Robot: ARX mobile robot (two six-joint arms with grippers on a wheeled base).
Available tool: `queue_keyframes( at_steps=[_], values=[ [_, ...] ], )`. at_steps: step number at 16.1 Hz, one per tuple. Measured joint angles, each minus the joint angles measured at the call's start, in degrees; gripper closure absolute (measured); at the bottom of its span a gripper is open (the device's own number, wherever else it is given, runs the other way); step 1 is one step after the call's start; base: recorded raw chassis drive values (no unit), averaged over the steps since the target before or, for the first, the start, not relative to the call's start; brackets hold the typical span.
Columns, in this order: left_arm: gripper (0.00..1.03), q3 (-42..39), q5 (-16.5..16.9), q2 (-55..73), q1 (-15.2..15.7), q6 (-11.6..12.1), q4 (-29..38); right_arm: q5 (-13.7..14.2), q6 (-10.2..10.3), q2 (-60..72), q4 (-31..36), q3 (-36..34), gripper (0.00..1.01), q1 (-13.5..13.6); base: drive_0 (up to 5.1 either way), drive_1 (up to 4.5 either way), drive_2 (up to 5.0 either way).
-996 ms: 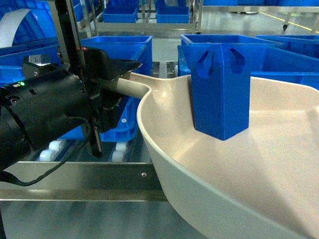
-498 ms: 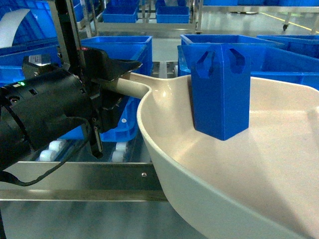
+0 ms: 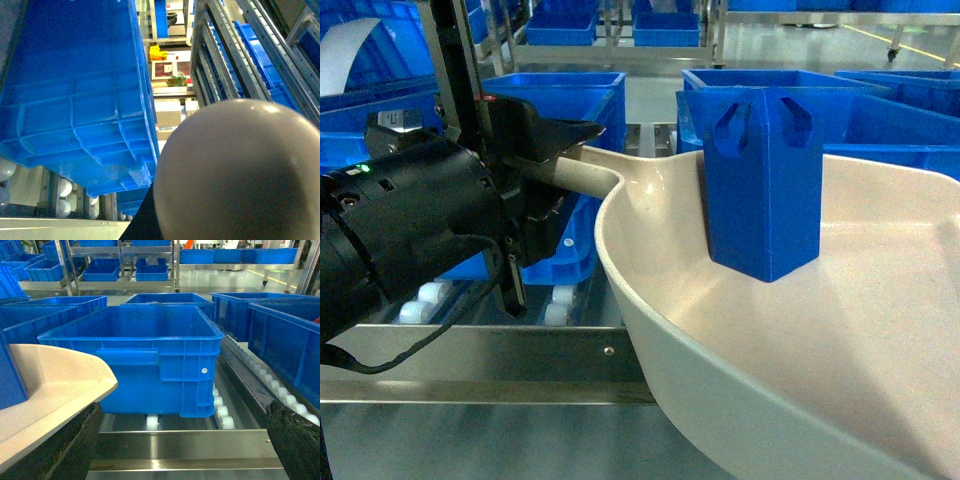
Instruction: Place part in tray to right shelf
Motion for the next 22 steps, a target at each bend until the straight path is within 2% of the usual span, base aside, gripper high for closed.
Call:
queue_keyframes(
  at_steps=[13,14,15,16,17,19,21,22],
  values=[
    [0.89,0.0,0.0,0.0,0.0,0.0,0.02,0.0,0.0,0.0,-0.02,0.0,0.03,0.0,0.0,0.0,0.0],
    [0.89,-0.66,-10.62,-5.33,-1.81,2.75,-9.6,0.0,0.0,0.0,0.0,0.0,0.03,0.0,0.0,0.0,0.0],
    [0.89,-1.64,-17.44,-10.34,-2.64,5.46,-9.07,0.0,0.0,0.0,-0.04,0.0,0.03,0.0,0.0,0.0,0.0],
    [0.89,-1.11,-20.85,-14.69,-2.73,6.12,-6.23,0.0,0.0,0.0,0.02,0.0,0.03,0.0,0.0,0.0,0.0],
    [0.89,0.22,-21.55,-17.66,-2.58,6.19,-5.64,0.0,0.0,-0.02,0.02,0.0,0.03,0.0,0.0,0.0,0.0],
    [0.89,1.36,-21.24,-19.32,-1.14,6.6,-11.1,0.0,0.0,0.0,-0.02,0.0,0.03,0.0,0.0,0.0,0.0],
    [0.89,5.09,-22.27,-20.0,2.71,6.27,-24.61,0.0,0.0,0.0,0.0,0.0,0.03,0.0,0.0,0.0,0.0],
    [0.89,8.57,-24.09,-20.59,5.53,5.55,-31.71,0.0,0.0,0.0,-0.02,0.0,0.03,0.0,0.0,0.0,0.0]
  ],
)
